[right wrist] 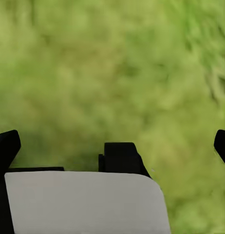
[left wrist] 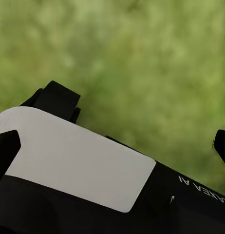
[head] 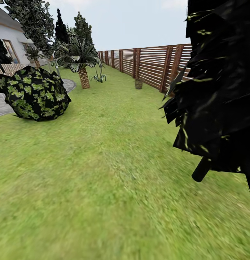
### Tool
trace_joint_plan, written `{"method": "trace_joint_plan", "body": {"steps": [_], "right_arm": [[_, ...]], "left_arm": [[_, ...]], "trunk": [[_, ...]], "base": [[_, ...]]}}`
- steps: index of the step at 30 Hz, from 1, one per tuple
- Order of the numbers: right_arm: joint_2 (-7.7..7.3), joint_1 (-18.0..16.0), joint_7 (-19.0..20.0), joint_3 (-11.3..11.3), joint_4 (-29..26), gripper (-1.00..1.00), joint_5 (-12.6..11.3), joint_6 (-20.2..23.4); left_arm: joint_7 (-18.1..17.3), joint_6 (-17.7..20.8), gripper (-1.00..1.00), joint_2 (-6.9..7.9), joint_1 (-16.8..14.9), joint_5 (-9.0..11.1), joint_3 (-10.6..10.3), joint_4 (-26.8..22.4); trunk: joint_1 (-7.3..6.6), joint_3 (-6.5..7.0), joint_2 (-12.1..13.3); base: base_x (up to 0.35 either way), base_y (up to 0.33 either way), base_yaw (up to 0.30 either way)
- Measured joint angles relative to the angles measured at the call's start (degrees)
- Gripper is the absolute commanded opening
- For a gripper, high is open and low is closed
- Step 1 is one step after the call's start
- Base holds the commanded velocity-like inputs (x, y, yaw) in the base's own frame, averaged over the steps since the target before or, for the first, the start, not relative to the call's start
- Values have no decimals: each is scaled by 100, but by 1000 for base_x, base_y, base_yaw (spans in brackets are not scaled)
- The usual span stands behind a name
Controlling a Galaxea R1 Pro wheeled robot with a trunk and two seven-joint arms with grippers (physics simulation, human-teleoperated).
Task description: Take the three Easter eggs out of the wicker basket on the lawn in the garden, then place them on the lawn next to a single tree (choose any tree) so that all three eggs are next to the same tree and none are left in the basket.
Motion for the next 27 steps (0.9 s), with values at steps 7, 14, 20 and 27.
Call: {"method": "trace_joint_plan", "body": {"steps": [7, 14, 20, 27], "right_arm": [[0, 0, 0, 0, 0, 100, 0, 0], [0, 0, 0, 0, 0, 100, 0, -1], [0, 1, 0, -2, -3, 100, 6, -4], [0, 1, 0, -3, -9, 100, 8, -8]], "left_arm": [[0, 0, 100, 0, 0, 0, 0, 0], [0, 0, 100, -5, 0, 0, -2, 0], [0, 0, 100, -9, -1, 0, -2, 1], [-8, 0, 100, -9, -1, -1, -3, 1]], "trunk": [[0, 0, 0], [0, 0, 0], [0, 0, 0], [0, 0, 0]], "base": [[336, 0, 287], [336, 0, 292], [336, 0, 148], [337, 0, 6]]}}
